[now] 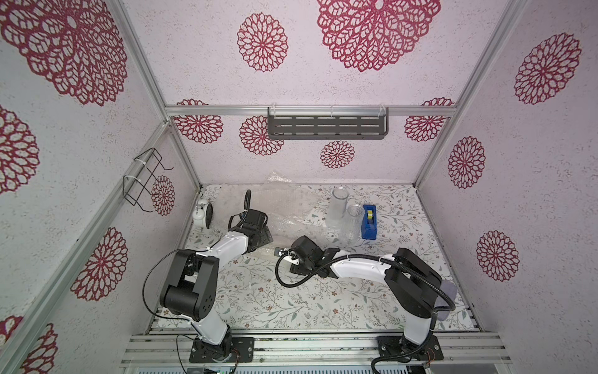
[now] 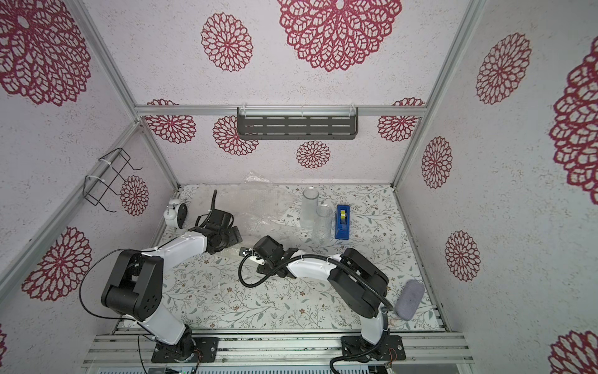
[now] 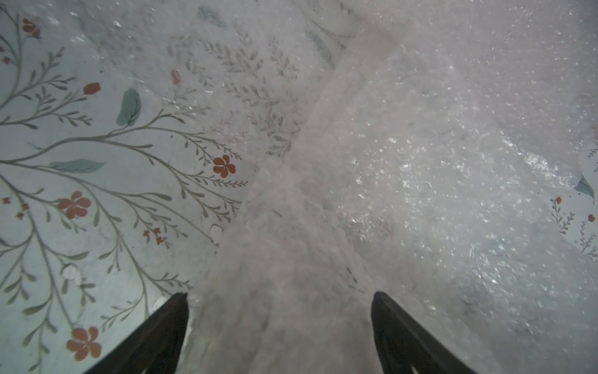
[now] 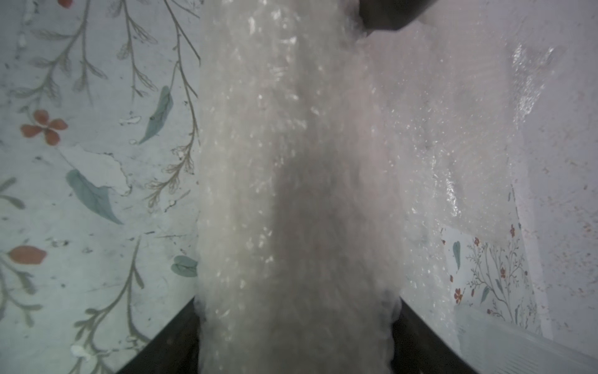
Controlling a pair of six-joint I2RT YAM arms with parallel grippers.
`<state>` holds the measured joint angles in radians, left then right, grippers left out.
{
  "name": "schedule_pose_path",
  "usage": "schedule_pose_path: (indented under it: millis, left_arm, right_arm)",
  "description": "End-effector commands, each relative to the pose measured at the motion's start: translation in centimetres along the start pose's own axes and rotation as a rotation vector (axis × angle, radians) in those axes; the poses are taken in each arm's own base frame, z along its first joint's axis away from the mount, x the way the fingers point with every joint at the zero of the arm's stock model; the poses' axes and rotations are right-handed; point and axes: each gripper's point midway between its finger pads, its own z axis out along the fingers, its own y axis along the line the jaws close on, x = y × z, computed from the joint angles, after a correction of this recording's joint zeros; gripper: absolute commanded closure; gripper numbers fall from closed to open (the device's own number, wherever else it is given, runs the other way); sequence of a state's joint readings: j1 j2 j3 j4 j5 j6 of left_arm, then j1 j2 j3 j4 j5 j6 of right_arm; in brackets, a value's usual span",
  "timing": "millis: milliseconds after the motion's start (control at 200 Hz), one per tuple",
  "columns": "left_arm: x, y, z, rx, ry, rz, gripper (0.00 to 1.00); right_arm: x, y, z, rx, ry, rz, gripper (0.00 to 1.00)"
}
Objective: Wrap vases in bubble wrap
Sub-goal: Wrap the vase in bubble wrap.
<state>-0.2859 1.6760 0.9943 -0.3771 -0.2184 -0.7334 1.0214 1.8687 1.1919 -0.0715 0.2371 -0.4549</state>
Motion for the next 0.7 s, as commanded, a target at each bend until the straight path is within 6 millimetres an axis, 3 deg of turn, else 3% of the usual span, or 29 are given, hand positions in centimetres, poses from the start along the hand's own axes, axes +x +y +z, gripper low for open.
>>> schedule_pose_path:
  millis: [0, 385, 695]
  left_arm:
    - [0.7, 1.0, 0.2, -0.032, 0.028, 0.013, 0.09]
    - [-0.1, 0.4, 0.5, -0.022, 0.026, 0.008, 0.09]
    - [-0.3, -0.2, 0.5, -0.003, 0.035, 0.014, 0.07]
  right_arm:
    - [2.1, 4.6, 0.1, -0.138, 0.12, 0.142, 0.25]
    - [3.5, 7.3, 0.4, -0.234, 0.174, 0.222, 0.12]
    - [4.3, 8.5, 1.4, -0.258, 0.185, 0.249, 0.1]
